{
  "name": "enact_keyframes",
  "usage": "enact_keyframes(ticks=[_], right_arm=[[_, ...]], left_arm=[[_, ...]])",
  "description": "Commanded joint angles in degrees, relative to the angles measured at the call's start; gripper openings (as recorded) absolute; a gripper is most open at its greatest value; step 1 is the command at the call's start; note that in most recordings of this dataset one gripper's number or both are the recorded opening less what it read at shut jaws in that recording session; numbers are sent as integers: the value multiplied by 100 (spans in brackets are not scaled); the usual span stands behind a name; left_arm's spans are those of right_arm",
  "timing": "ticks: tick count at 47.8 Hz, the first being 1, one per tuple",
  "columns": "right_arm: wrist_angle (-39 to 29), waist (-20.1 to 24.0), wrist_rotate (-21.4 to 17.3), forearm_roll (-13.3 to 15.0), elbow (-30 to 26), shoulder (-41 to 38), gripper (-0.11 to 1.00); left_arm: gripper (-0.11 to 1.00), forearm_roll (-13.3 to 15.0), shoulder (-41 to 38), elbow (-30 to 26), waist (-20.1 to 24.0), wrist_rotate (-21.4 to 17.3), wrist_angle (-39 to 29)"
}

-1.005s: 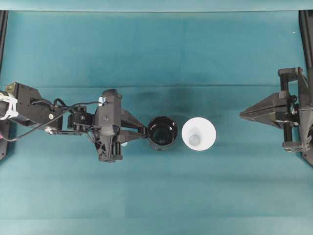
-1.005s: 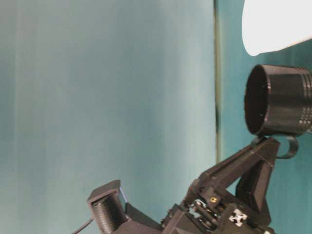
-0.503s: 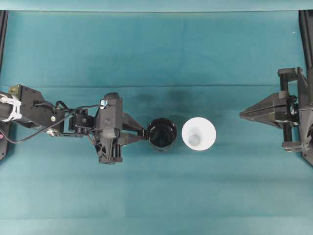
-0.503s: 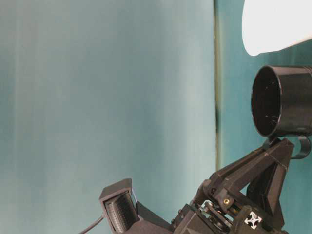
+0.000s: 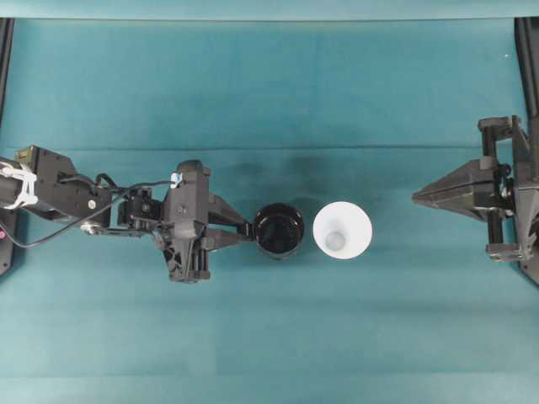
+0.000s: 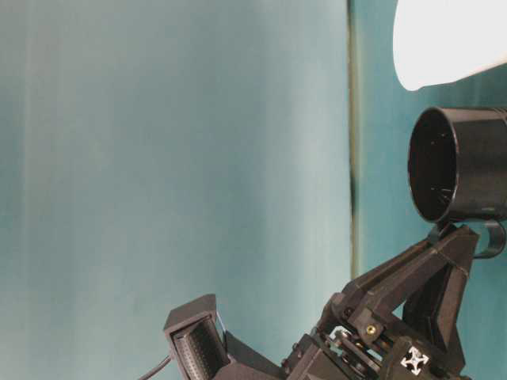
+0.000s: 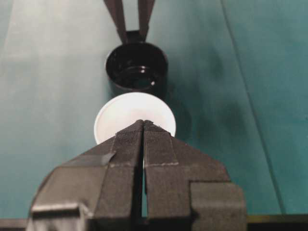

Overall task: Put the paper cup into the moved cup holder.
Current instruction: 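Slide the cup holder rightward next to the white paper cup, then open the left gripper and retract it leftward from the holder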

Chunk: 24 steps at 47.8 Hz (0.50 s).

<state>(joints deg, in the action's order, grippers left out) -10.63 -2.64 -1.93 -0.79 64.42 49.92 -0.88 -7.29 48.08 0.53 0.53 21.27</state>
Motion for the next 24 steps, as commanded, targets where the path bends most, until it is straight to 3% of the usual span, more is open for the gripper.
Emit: enact_keyframes(ticks=[1,11,15,24], right_arm=[[26,-9,-53,-9,-149,-26,1],[18,-9,-53,-9,-149,-26,1],[18,-9,-53,-9,-149,-26,1],[18,-9,-53,-9,-149,-35,1]], left_arm=[[25,0,-26,-53,-18,0,18],[67,0,-18,-62,-9,-9,9],[78,0,-18,-70,-18,-9,9],[79,-9,-18,-79,-9,-9,9]])
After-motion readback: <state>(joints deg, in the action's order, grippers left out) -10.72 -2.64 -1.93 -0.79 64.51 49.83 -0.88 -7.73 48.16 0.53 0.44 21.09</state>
